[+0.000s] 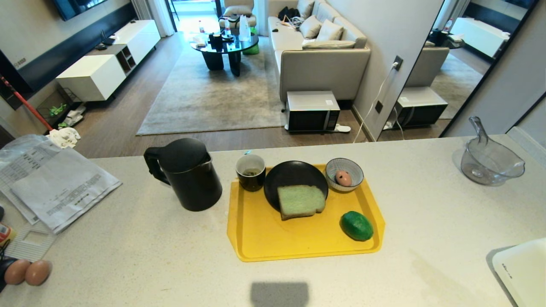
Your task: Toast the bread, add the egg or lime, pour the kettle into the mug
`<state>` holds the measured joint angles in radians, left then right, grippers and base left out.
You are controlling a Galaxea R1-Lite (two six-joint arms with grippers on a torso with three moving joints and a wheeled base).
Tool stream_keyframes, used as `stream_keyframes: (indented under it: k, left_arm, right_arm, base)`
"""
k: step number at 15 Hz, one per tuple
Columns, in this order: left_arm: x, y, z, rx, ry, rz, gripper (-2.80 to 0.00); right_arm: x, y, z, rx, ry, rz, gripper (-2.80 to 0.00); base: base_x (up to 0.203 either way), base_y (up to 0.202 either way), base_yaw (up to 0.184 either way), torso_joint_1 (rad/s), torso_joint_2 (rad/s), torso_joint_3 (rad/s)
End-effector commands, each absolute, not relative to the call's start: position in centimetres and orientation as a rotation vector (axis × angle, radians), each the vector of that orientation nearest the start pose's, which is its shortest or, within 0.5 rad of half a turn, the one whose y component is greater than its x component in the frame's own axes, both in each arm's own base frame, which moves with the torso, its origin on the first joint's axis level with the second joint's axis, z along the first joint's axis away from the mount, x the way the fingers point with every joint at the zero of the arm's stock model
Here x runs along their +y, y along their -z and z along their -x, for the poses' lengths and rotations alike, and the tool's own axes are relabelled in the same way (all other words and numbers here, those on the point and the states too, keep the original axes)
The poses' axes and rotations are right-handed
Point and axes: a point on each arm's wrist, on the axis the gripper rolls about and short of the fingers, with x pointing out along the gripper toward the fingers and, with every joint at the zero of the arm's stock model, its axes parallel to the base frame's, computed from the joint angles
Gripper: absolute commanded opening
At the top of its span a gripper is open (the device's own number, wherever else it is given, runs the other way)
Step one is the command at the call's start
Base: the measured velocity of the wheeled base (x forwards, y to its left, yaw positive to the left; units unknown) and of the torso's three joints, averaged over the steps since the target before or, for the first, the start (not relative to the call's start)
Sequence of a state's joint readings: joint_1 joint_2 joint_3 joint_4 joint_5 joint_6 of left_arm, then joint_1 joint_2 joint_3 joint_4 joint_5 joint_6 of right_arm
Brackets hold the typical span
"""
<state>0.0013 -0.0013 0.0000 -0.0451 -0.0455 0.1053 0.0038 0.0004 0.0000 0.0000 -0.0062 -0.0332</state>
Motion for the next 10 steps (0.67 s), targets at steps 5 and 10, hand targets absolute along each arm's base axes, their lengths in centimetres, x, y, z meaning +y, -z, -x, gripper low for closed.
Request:
stream_keyframes:
  k: [5, 10]
  left_arm:
    - [-0.11, -7.54, 2.18, -0.034, 0.043, -0.107, -2.8]
    - [-0.11, -7.54, 2.18, -0.035, 0.043, -0.107, -2.8]
  right_arm:
    - [-0.02, -7.55, 2.28, 0.0, 0.002, 0.034, -2.8]
    - [-0.02, -7.55, 2.28, 0.0, 0.002, 0.034, -2.8]
  base:
    - [0.0, 0.0, 0.0, 0.0, 0.0, 0.0]
    - [0.0, 0.0, 0.0, 0.0, 0.0, 0.0]
